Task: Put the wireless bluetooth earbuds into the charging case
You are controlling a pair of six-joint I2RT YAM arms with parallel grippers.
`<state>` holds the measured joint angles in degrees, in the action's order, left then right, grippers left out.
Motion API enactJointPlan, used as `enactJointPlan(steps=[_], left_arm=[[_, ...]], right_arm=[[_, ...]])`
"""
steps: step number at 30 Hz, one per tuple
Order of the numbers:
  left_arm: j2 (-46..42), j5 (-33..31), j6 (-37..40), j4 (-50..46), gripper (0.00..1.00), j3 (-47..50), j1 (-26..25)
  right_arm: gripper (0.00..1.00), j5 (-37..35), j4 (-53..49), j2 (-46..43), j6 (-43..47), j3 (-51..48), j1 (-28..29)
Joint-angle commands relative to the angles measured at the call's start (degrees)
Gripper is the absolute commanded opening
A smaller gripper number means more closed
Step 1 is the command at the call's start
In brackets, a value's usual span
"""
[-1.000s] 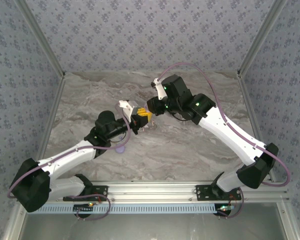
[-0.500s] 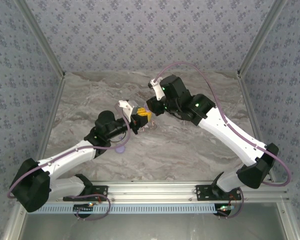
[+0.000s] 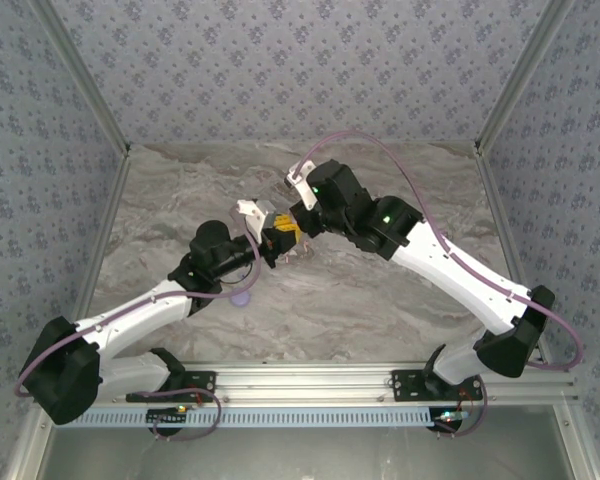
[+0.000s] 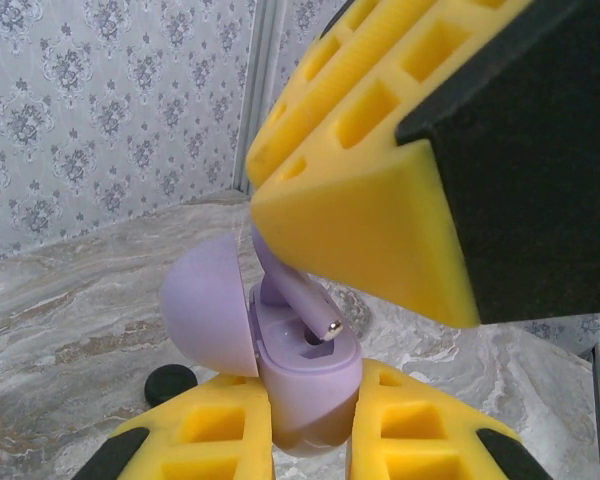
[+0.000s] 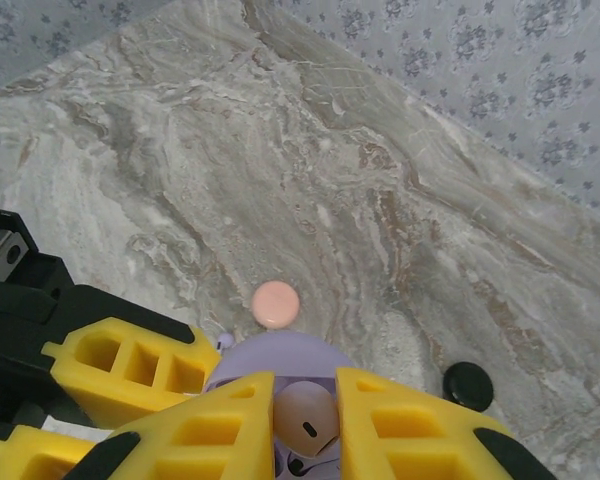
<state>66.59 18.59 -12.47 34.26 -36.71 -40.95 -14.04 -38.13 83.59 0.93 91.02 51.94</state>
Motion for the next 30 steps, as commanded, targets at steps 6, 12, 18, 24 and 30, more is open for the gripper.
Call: enactJointPlan(steps=[6,12,18,24,30], left_arm=[[0.2,-0.4,0.7,0.5,0.00,-2.2,-0.3],[0.4,-0.4,0.7,0.6,0.00,-2.4,-0.2],[0.5,-0.4,0.6,0.8,0.00,-2.5,-0.3],[0.5,-0.6,0.5,0.8,0.00,-2.3,-0.3],[0.5,-0.8,0.5,0.7,0.00,-2.2,-0.3]], right_arm=[[0.22,-5.5,1.0,1.0,3.8,0.2,1.5],[0.22,-6.1,1.3,1.3,4.4,-0.3,1.8],[0.22,-6.2,1.1,1.4,4.4,-0.7,2.1],[0.22,-6.1,1.0,1.3,4.6,-1.3,2.5],[0.22,-6.3,0.8,1.2,4.9,-1.6,2.9]])
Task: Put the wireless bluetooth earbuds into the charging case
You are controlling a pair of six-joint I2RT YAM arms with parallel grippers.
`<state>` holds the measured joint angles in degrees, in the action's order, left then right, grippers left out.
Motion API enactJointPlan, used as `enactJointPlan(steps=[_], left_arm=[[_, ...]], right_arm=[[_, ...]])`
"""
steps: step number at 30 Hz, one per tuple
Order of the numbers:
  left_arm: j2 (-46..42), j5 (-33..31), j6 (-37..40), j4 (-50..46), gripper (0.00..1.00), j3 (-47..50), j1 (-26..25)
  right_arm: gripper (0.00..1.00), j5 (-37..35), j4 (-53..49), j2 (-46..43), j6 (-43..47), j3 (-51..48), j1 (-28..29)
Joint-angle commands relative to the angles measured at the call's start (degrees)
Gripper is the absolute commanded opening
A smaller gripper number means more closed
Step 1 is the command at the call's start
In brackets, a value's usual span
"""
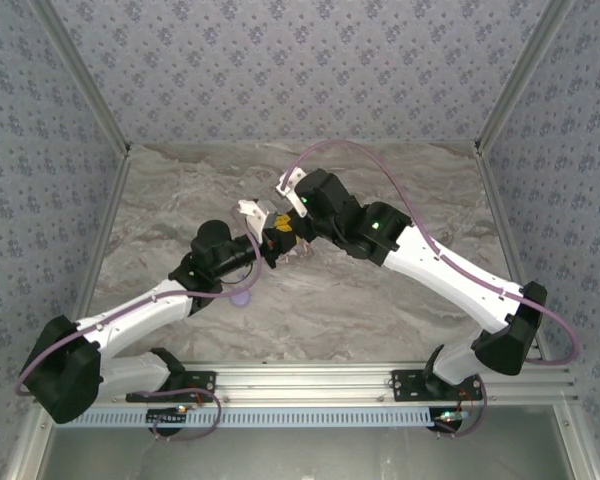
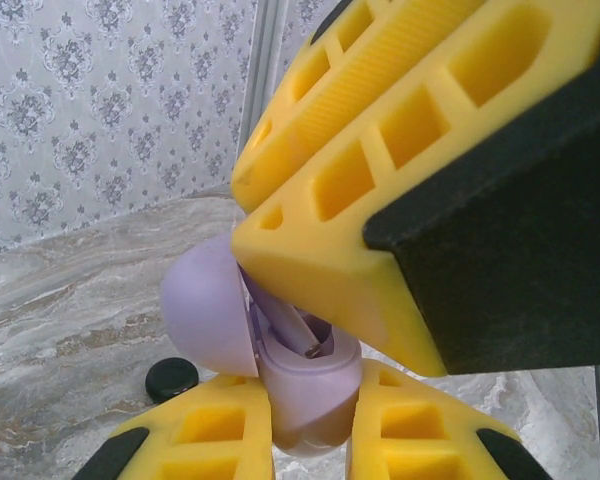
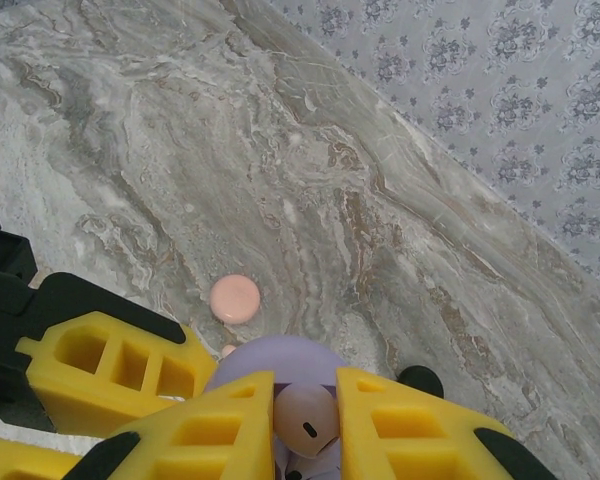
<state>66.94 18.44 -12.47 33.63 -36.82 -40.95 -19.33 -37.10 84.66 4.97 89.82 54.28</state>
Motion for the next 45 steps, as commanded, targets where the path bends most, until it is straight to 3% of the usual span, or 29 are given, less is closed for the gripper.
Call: enactJointPlan(steps=[1,7,22,45], left_arm=[[0.2,-0.7,0.5,1.4,0.00,-2.1,-0.3],[0.2,-0.8,0.5,1.4,0.00,-2.0,-0.2],[0.3,-0.4,0.4,1.5,0.00,-2.0,-0.3],[0.3,-0.6,0.3,1.9,0.00,-2.0,-0.3]], right_arm=[[0.22,-0.8,-0.3,0.1,0.7,-0.5,0.6],[0.22,0.6,-0.9,-0.3,0.0,-0.5,0.9],[0.22,-6.2,0.5,-0.3,3.6,-0.8,1.2],[0.22,-1.9,-0.5,-1.0,1.4,-2.6,1.8]])
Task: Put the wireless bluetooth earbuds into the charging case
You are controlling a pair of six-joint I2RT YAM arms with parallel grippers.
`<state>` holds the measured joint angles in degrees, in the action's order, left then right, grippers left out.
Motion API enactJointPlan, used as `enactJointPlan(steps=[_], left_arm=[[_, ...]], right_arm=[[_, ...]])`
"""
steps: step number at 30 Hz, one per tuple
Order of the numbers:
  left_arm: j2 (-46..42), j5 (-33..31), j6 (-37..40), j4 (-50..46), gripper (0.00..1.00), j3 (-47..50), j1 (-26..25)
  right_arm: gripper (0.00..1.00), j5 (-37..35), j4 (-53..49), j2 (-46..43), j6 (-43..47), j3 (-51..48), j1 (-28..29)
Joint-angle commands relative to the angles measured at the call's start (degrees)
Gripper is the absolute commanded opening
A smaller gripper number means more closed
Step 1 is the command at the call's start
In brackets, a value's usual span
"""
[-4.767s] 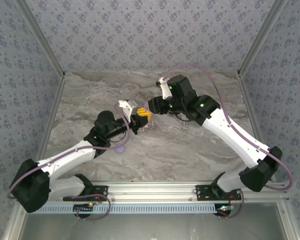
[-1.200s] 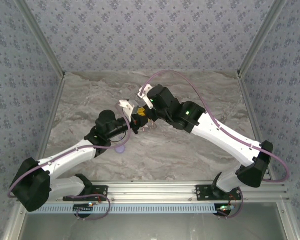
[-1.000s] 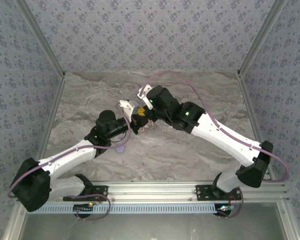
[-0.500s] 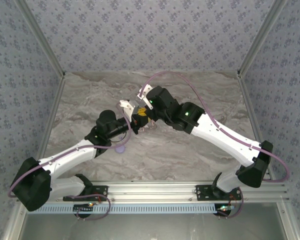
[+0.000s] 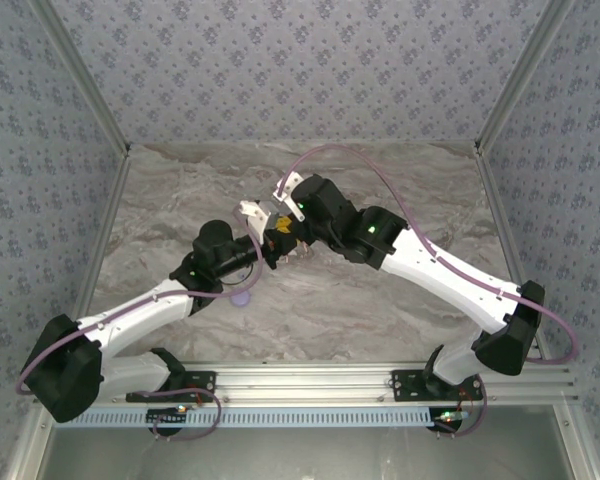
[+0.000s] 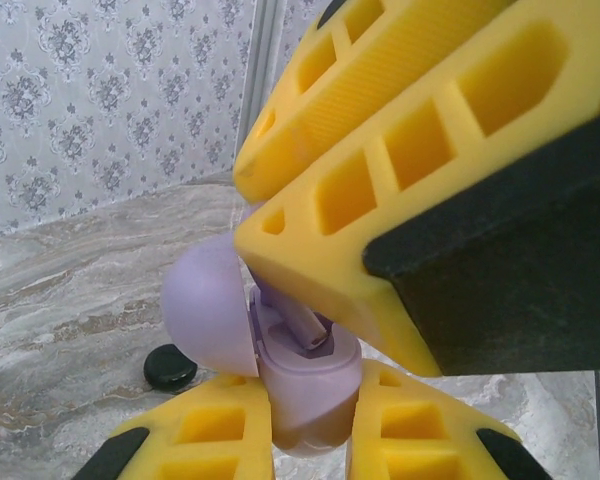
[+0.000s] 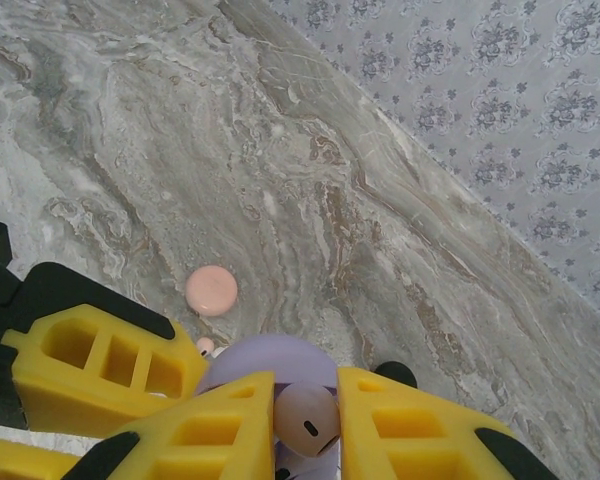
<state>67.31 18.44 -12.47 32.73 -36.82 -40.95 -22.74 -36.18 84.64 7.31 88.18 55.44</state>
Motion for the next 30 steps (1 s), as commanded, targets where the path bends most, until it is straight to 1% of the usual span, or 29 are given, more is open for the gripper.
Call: enactJointPlan(steps=[1,8,13,19,25,30], left_arm=[[0.0,-0.6,0.2,2.8,0.00,-2.0,-0.3],[0.1,-0.7,0.1,3.2,0.00,-2.0,-0.3],[0.1,-0.5,0.2,3.6,0.00,-1.9,-0.3],[0.1,1.2,0.7,3.5,0.00,-1.9,-0.3],[-0.2,2.3,0.7,2.8,0.00,-2.1,-0.2],[0.1,2.7,0.3,2.5,0.00,-2.4,-0.2]], right_arm=[[0.22,1.5,-1.4,-1.1,-1.0,-1.1,0.6],[0.22,3.2,-1.8,-1.6,-1.1,-1.0,0.8],[0.22,1.7,-1.8,-1.9,-0.3,-1.2,0.9],[0.22,-0.1,0.2,-2.2,3.1,-1.3,0.4],[0.22,1.3,1.5,-2.7,4.9,-1.8,-0.7],[0.23,3.4,4.9,-4.4,5.9,-3.4,-1.6]])
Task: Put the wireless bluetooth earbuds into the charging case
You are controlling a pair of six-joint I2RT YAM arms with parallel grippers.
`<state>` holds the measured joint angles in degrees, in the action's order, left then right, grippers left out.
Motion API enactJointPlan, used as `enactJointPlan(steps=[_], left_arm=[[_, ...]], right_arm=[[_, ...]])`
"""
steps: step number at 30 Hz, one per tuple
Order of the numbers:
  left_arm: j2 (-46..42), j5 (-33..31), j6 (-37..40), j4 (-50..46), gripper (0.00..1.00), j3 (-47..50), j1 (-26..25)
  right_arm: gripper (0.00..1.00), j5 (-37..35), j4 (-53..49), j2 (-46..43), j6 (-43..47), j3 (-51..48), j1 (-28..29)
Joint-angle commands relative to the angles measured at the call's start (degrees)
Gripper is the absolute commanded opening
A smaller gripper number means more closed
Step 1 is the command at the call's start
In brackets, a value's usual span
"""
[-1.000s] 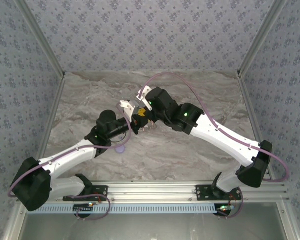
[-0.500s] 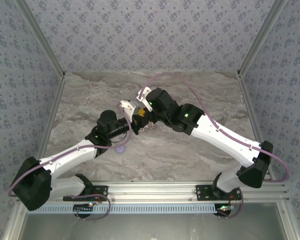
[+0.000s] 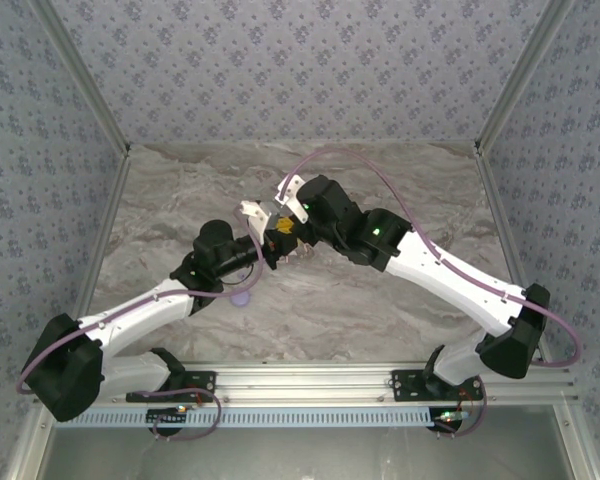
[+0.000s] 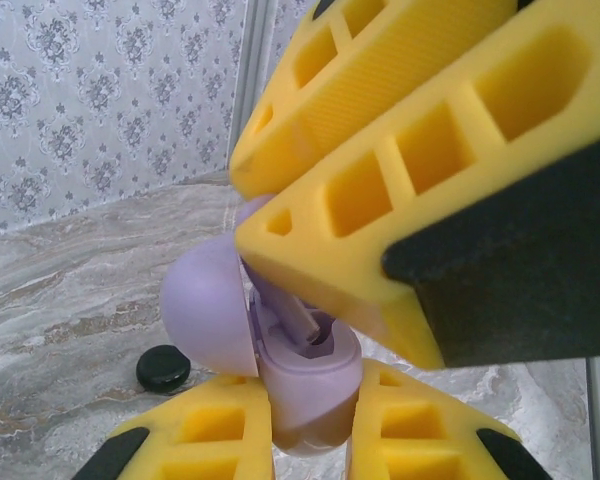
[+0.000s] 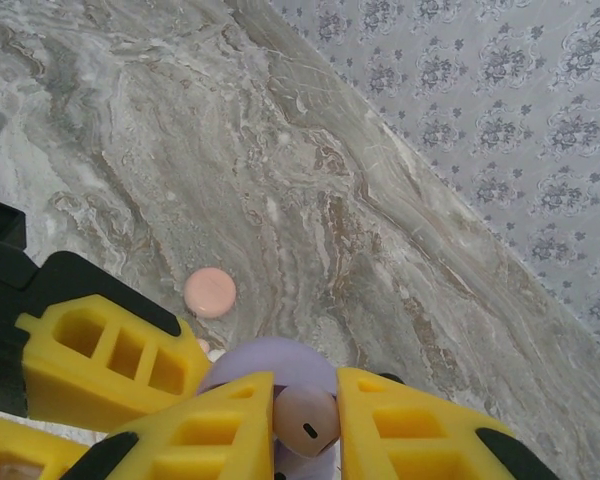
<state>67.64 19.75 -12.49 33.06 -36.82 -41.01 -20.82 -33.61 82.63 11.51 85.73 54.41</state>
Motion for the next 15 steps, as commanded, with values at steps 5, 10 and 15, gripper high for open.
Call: enactJointPlan(steps=[5,10,15], left_arm=[[0.2,2.0,-0.5,2.4,0.00,-2.7,-0.1],[0.6,2.8,-0.9,2.7,0.00,-3.1,-0.1],[0.8,3.4,-1.4,2.8,0.00,-3.3,0.0]], right_arm=[[0.23,4.0,3.6,-3.7,2.8,-2.3,-1.4],[0.23,4.7,5.2,-4.1,3.1,-3.5,-1.8],[0.22,5.6,6.7,-4.5,3.4,-4.5,-2.2]])
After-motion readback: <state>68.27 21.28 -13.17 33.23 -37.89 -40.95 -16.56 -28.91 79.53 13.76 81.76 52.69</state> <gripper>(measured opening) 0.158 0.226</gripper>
